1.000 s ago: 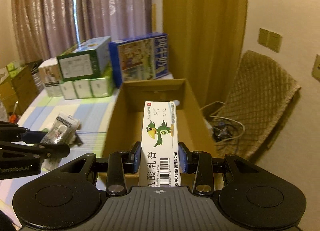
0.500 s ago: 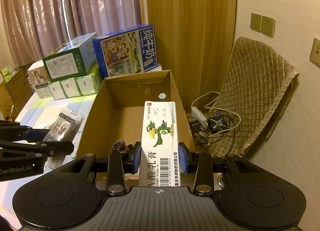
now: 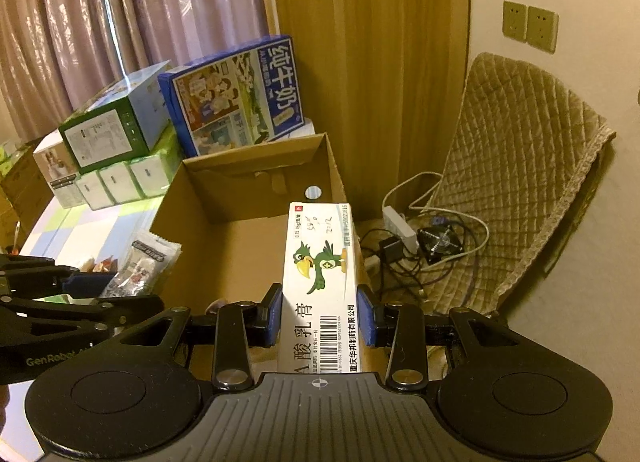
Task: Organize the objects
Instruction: 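Carry both items into the cardboard box and open both grippers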
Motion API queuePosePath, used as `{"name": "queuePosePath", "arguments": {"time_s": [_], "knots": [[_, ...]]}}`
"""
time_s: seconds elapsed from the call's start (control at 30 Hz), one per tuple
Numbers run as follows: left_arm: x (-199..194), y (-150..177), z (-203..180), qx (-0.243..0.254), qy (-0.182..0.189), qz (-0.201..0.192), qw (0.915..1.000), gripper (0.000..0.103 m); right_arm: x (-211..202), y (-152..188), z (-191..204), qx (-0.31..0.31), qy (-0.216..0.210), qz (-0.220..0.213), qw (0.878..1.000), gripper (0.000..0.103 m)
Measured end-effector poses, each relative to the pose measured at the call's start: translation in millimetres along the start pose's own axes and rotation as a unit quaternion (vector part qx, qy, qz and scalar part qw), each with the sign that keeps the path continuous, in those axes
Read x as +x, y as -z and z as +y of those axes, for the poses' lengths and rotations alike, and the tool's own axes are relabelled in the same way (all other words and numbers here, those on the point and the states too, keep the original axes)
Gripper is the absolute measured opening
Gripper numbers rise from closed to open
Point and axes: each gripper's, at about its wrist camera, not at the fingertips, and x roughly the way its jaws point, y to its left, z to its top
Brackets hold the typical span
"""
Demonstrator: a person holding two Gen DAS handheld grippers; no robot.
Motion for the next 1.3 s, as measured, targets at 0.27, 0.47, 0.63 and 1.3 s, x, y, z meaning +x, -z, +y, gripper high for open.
{"name": "queuePosePath", "arguments": {"time_s": [0.27, 0.47, 0.63, 1.3], "knots": [[8, 4, 12, -0.002, -0.018, -0.004, 0.9998, 0.047, 14, 2, -1, 0.005, -0.003, 0.011, 1.0, 0.035], [-11, 8, 28, -0.027, -0.029, -0.017, 0.9991, 0.048, 16, 3, 4, 0.003, -0.009, 0.014, 1.0, 0.035], [-24, 11, 37, -0.04, -0.032, -0.024, 0.9984, 0.052, 19, -3, 11, -0.006, -0.01, 0.005, 1.0, 0.035], [-99, 78, 74, -0.099, -0.071, -0.028, 0.9921, 0.073, -57, 36, 53, 0.007, -0.051, -0.03, 0.998, 0.082]]}}
